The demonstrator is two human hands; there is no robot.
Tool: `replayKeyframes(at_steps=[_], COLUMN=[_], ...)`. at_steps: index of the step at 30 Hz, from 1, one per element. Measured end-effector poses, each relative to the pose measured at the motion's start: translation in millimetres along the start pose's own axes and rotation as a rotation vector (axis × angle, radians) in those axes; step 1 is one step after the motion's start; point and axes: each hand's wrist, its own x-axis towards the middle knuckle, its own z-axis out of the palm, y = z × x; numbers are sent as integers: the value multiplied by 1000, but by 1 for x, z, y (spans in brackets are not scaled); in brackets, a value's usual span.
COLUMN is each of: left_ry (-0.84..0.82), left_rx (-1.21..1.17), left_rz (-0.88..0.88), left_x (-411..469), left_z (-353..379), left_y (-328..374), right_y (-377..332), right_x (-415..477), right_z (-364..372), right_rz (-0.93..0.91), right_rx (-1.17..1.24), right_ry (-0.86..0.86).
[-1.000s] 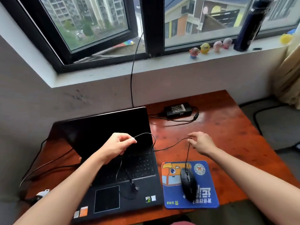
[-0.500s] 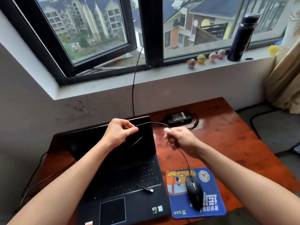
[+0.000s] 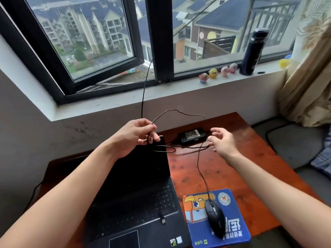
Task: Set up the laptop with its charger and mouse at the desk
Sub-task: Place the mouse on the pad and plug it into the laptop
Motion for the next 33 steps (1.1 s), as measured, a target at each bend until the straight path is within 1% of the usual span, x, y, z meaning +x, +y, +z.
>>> replayKeyframes(at_steps=[2,4,6,8,10,12,14,16,17,18,20,22,23,25,27,30,31,32,33], left_ry=[2,16,34,70,96,96,71,56,73,108,225,353,416,520,627,821,890,947,1002], left_rx=[33,-18,-65,-86,-90,-69,-35,-7,-4,-19,-88,-187,-236,-309,-369,-470,-496,-516,-529], left_rz=[-11,-34,-41,-33,-37,-49,-74,-95,-100,-103,-97,-89,-86,-91,-106,-150,-169,-188,-213], left_x=[16,31,46,60,73,85,96,106,111,115,125,133,140,153,165,180,184,184,187], left_z=[8,13,15,15,17,18,19,20,21,22,20,15,11,8,7,-2,-10,-17,-25], left_y=[9,16,22,25,26,26,26,24,22,20,17,14,12,5,-4,-16,-21,-26,-31], right_y=[-3,-6,-12,-19,-24,-29,-35,-39,-39,-38,-34,-25,-20,-10,-1,9,13,19,28], right_x=[-18,-33,-41,-39,-31,-18,-1,17,26,35,60,83,95,114,128,140,143,144,148], right_z=[15,27,36,42,43,42,41,44,46,48,50,43,37,27,24,22,19,15,11], right_rz=[-63,-67,-24,35,65,51,4,-25,-18,13,173,408,502,587,575,429,347,234,118], right_rx=[-91,-121,-29,134,273,322,259,185,165,173,269,445,509,520,413,140,-14,-232,-516], right_ry=[-144,-317,-437,-489,-460,-389,-361,-420,-437,-416,-283,-123,-73,-47,-146,-372,-456,-559,-624])
